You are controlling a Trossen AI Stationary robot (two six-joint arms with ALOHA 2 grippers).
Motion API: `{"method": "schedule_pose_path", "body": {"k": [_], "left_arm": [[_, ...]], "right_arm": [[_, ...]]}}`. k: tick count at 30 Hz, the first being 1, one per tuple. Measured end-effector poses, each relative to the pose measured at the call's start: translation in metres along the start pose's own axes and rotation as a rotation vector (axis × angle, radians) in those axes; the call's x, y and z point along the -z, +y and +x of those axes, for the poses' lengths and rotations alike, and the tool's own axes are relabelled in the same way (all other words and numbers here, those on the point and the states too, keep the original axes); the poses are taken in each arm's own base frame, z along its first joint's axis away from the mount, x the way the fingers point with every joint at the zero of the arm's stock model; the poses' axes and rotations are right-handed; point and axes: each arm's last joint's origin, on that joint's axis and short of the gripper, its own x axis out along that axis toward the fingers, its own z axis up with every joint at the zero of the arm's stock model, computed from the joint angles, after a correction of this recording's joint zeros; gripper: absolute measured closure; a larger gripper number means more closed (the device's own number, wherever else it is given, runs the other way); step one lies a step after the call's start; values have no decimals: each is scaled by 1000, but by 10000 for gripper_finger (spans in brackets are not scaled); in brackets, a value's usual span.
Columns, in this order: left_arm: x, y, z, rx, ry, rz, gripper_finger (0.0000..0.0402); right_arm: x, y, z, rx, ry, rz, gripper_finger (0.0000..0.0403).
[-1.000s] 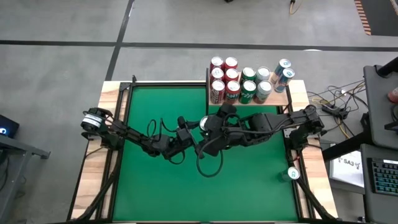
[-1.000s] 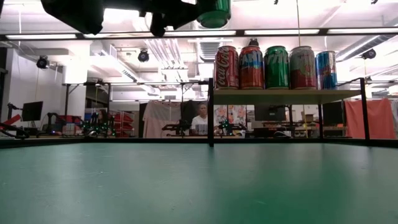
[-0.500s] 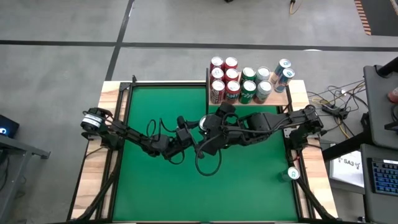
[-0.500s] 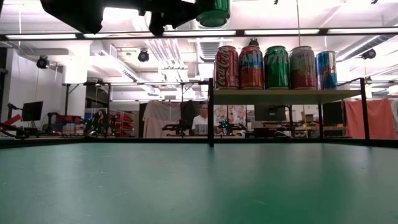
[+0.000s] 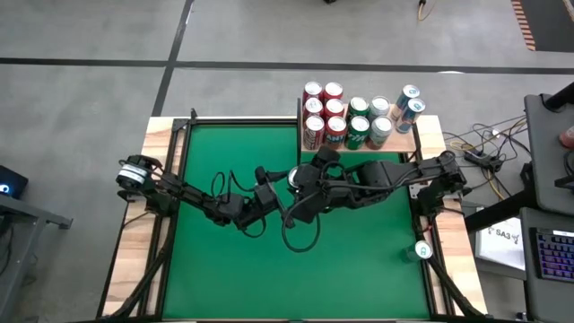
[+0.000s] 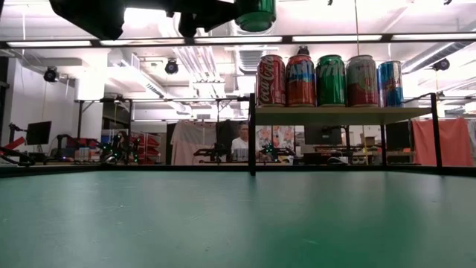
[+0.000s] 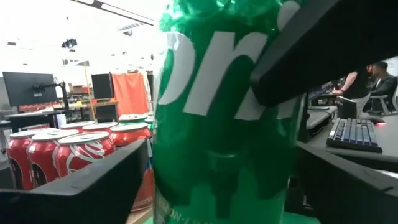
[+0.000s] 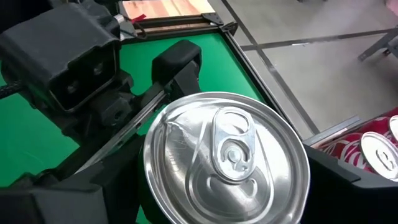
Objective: Place canned beverage on shelf
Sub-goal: Put the green soda can on the shelf aligned with the other green soda cans
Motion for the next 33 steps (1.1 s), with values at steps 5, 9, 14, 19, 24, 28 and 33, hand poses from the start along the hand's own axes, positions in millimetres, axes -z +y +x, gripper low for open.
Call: {"method": "schedule_pose_path", "body": {"k": [5,9,14,19,24,28,33], "left_arm": [[0,0,0,1,2,30,13],[0,-1,-1,2,3,45,24],[0,-1,-1,2,4,84,25],[-1,-1,-1,56,11,106,25],[-6,-1,-1,214,20,116,25],[-17,4,-3,341,64,157,24],[-35,17,-9,430,136,173,24]], "right_arm": [[2,-6,-7,7,20,-34,105],[3,-19,-20,15,27,-34,105],[8,-43,-46,36,48,-16,105],[19,-62,-65,57,73,39,105],[32,-73,-77,21,100,63,105],[52,-78,-77,-13,155,55,105],[79,-80,-72,-59,167,53,105]]}}
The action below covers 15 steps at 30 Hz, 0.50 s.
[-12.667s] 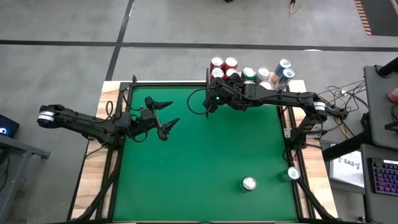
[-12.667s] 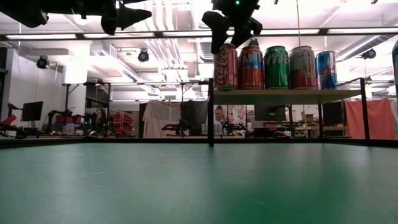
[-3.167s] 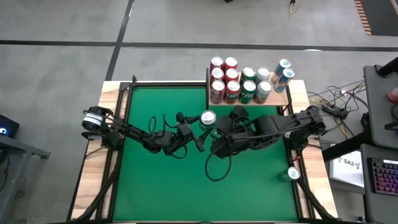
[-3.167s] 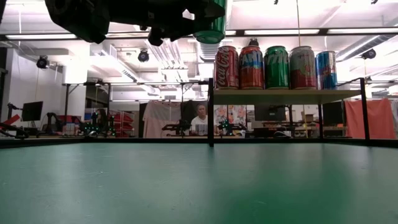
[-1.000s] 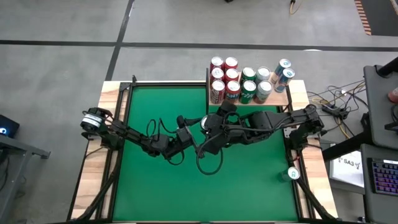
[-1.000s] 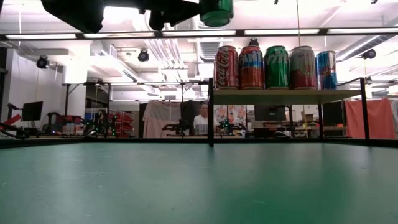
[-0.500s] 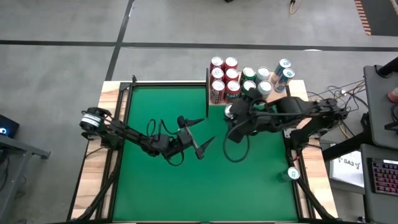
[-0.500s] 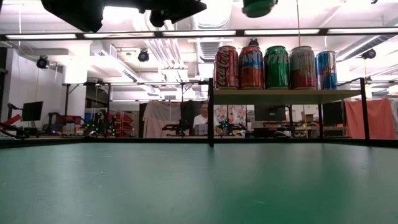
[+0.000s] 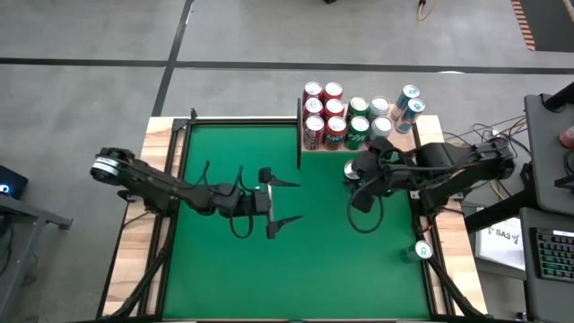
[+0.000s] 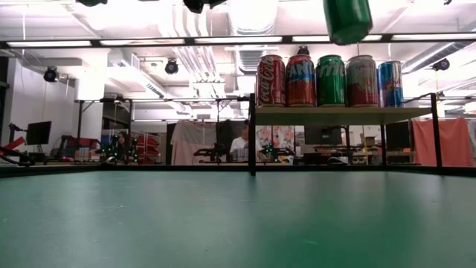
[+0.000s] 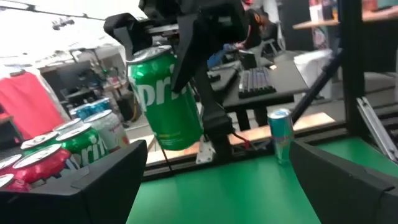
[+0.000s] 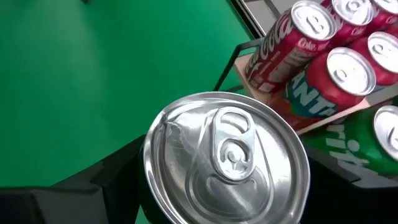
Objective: Place canned beverage on shelf
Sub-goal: Put the green soda can on the shelf aligned with the other green soda cans
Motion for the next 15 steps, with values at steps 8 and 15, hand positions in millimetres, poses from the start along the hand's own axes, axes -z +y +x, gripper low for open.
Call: {"method": "schedule_pose_path", "body": {"k": [8,15], "left_arm": [[-4,13,-30,18,-17,-18,24],[-5,21,-49,14,-41,-26,24]], "right_arm": [[40,-18,5,-1,-77,30,105],[59,-29,16,62,-111,81,105]]}}
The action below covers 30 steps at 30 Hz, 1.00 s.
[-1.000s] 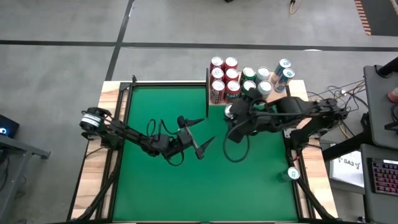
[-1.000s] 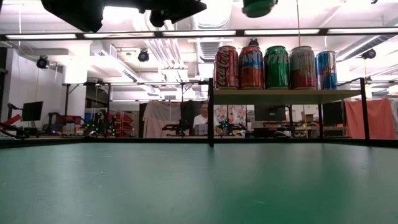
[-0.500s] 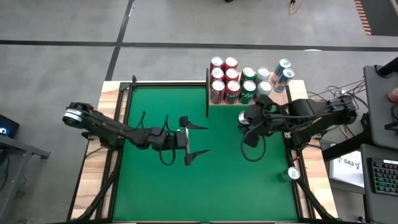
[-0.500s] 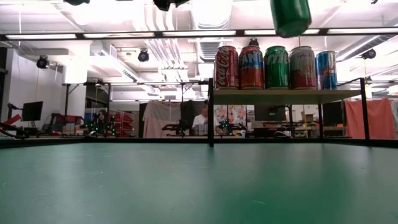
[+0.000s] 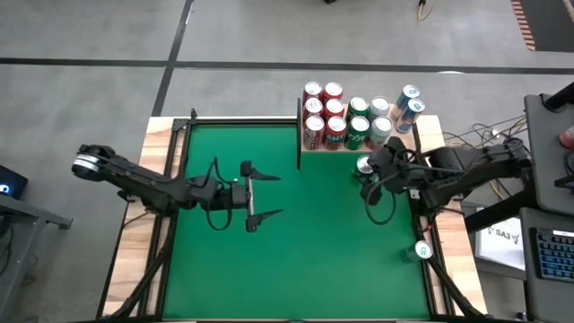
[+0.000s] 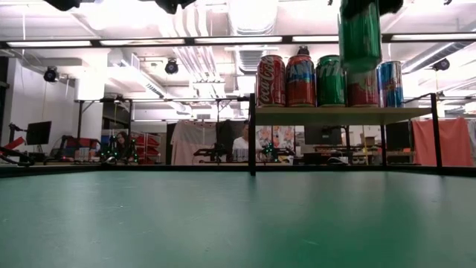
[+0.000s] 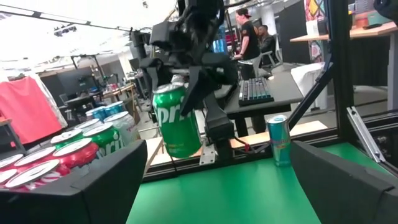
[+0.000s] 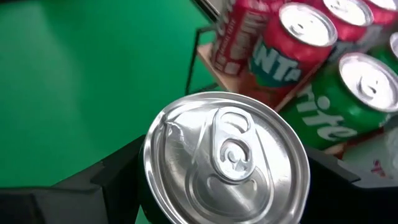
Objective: Place canned beverage on shelf
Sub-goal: Put the green soda can on the shelf aligned with the other green soda cans
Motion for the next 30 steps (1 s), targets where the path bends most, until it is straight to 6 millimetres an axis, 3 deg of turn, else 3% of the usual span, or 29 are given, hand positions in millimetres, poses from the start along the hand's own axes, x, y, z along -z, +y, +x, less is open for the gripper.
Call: {"method": "schedule_pose_path", "body": {"k": [5,10,16,22,30], "left_arm": [[-4,2,-3,-7,-10,-7,24],[-2,2,-3,-13,14,6,24],[2,8,-5,-215,102,22,24],[4,10,-10,-255,174,64,24],[8,9,-9,-248,197,95,24]], "right_arm": [[1,-2,10,42,18,110,105],[1,6,27,122,40,97,105],[3,3,37,207,73,275,105],[12,2,39,241,163,342,105],[10,-1,38,244,154,308,105]]}}
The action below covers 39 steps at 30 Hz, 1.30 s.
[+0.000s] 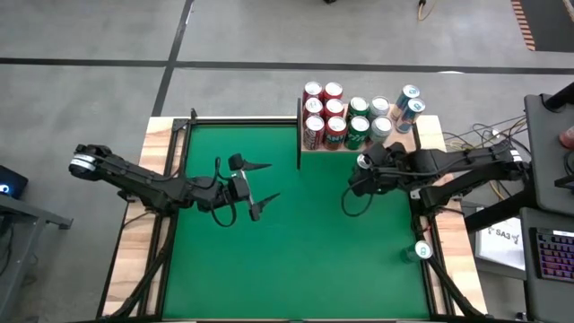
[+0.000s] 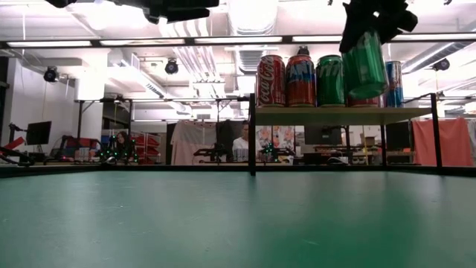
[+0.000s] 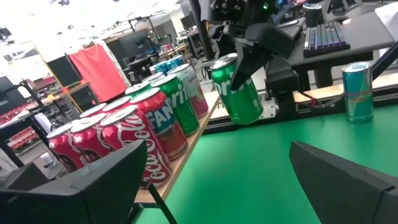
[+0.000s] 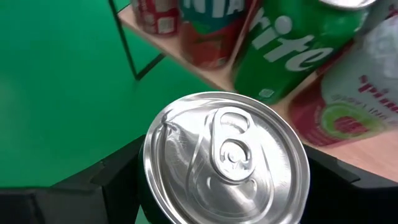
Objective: Place canned beverage on shelf
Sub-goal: Put the green soda can on the shelf aligned with the other green soda cans
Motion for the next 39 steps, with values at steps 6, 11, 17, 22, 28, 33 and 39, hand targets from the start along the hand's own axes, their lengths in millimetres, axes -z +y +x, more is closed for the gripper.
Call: {"method": "schedule_pose_path", "body": {"k": [6,11,17,22,28,33,39], "left_arm": [[0,0,0,3,-1,-17,24],[5,-4,2,32,-12,-13,24],[-1,-4,1,92,-94,39,24],[-5,-2,0,92,-113,40,24],[-3,1,0,3,-72,41,24],[0,1,0,-37,-23,60,24],[-1,-1,2,50,-70,26,24]], "right_arm": [[-2,-3,2,17,-6,-22,105],[-4,-3,0,-2,-17,-57,105],[-7,-11,-8,5,-81,-77,105],[-12,-16,-13,54,-187,-15,105],[-16,-7,-10,29,-219,42,105],[-16,1,-1,62,-210,15,105],[-15,4,2,71,-200,6,105]]}}
